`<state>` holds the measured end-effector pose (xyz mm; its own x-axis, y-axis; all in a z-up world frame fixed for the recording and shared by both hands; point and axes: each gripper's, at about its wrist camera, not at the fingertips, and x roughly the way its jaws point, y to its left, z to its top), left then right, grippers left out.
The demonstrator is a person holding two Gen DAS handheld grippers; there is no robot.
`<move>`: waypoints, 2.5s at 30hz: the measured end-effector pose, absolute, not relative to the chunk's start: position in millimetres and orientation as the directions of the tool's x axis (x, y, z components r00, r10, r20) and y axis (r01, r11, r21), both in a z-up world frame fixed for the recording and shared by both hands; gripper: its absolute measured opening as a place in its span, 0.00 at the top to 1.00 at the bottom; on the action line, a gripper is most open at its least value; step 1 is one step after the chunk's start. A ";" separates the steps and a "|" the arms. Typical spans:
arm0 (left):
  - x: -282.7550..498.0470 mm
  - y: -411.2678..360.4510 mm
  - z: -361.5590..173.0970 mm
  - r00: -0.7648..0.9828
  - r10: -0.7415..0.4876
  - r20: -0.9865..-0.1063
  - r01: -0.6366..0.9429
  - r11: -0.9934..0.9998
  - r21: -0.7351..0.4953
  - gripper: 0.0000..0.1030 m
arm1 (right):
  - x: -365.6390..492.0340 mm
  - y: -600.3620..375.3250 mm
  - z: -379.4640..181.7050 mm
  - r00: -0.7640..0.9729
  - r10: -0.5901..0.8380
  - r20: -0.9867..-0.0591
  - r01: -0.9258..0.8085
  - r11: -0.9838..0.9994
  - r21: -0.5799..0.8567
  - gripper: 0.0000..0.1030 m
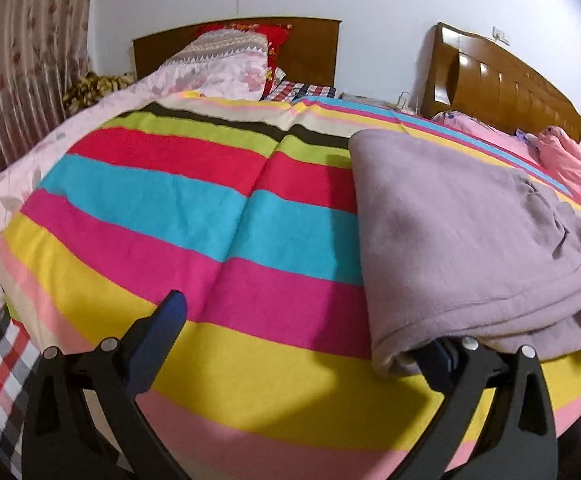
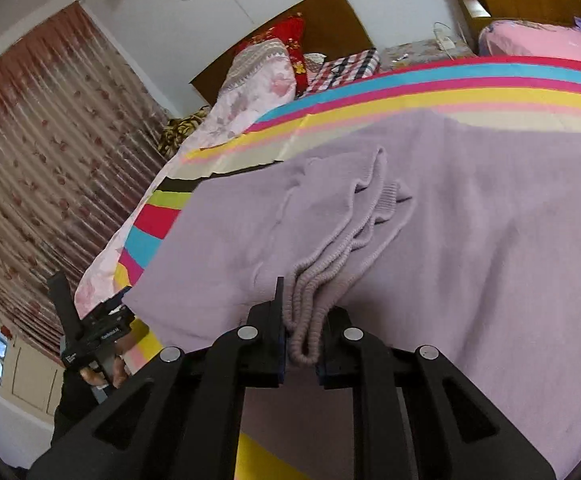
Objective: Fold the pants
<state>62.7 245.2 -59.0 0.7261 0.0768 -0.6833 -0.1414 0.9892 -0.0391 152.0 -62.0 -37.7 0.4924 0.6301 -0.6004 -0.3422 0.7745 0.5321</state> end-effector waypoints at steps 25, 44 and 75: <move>27.0 230.0 -42.4 0.685 0.164 -0.710 -0.079 0.985 0.151 0.02 | 120.6 -89.9 -56.7 0.474 0.615 -0.630 -0.262 0.782 0.566 0.75; 108.0 151.7 -37.4 0.596 -0.042 -0.802 0.076 0.997 0.005 0.02 | 114.0 -80.6 -33.2 0.521 0.543 -0.659 -0.404 0.837 0.370 0.72; 120.1 -45.4 -71.5 0.617 -0.154 -0.772 0.388 0.913 0.128 0.01 | 41.4 -359.5 -72.5 0.656 0.334 -0.677 0.173 0.807 0.565 0.17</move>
<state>120.1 -45.4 -71.5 0.6169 -0.1536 -0.7719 0.3876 0.9129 0.1281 41.4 -359.5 -72.5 0.6558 0.3343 -0.6769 0.1726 0.8065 0.5655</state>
